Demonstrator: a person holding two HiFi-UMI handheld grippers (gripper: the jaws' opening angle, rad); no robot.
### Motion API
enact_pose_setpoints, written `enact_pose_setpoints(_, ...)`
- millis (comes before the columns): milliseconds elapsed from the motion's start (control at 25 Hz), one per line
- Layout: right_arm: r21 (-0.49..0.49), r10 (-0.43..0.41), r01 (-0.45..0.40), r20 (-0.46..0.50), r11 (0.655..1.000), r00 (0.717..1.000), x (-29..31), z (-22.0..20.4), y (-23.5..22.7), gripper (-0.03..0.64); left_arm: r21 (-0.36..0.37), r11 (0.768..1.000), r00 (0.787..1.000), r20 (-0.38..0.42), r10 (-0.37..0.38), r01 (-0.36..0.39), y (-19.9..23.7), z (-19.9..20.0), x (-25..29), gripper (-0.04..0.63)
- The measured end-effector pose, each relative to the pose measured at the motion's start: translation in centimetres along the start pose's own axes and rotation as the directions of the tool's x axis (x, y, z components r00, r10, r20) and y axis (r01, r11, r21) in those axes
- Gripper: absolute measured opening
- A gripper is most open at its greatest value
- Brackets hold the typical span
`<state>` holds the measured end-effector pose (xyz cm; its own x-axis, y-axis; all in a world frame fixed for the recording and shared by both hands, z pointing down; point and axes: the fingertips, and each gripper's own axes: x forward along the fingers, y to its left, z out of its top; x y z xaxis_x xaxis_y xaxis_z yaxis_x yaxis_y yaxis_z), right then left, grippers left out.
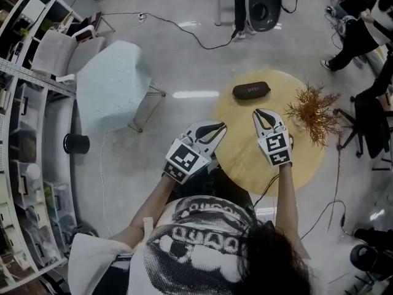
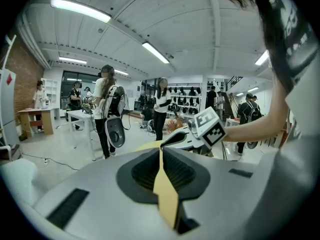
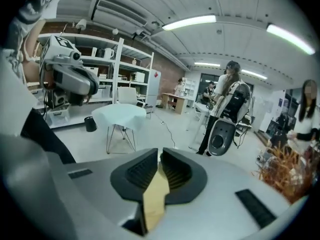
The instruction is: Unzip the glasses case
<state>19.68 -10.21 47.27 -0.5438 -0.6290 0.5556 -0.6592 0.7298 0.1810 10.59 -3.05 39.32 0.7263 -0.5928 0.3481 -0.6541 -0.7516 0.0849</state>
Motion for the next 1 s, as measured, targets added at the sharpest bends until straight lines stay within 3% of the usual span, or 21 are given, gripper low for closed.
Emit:
enact_pose_setpoints(240,-0.132,0.061,-0.080,-0.139,0.988,0.988,4.4,-1.4,-1.6,0.084,0.001,0.998,0.998,-0.029,-0.058,0.058,3.1,-0.6,1.2,0.026)
enact_pose_setpoints(480,-0.304,0.085,-0.192,-0.334,0.933,0.939,8.3,-3.8,-3.3,0.161,0.011,0.990,0.988,-0.067,-0.137,0.138,6.1,-1.2,2.7,0.028)
enact_pose_setpoints(680,-0.346,0.107,-0.278,-0.439,0.896,0.892,11.3,-4.7,-4.6,0.207,0.010,0.982,0.979,-0.088,-0.184,0.186,8.2,-2.4,2.9,0.027)
enact_pose_setpoints(800,-0.365,0.130,-0.351,-0.510,0.863,0.850,12.6,-5.8,-5.3,0.231,0.006,0.979,0.975,-0.098,-0.201,0.203,9.1,-3.1,2.9,0.027)
enact_pose_setpoints(1000,-0.416,0.151,-0.517,-0.652,0.748,0.743,14.0,-7.3,-6.6,0.250,-0.004,0.976,0.969,-0.113,-0.218,0.219,10.9,-4.3,3.1,0.027)
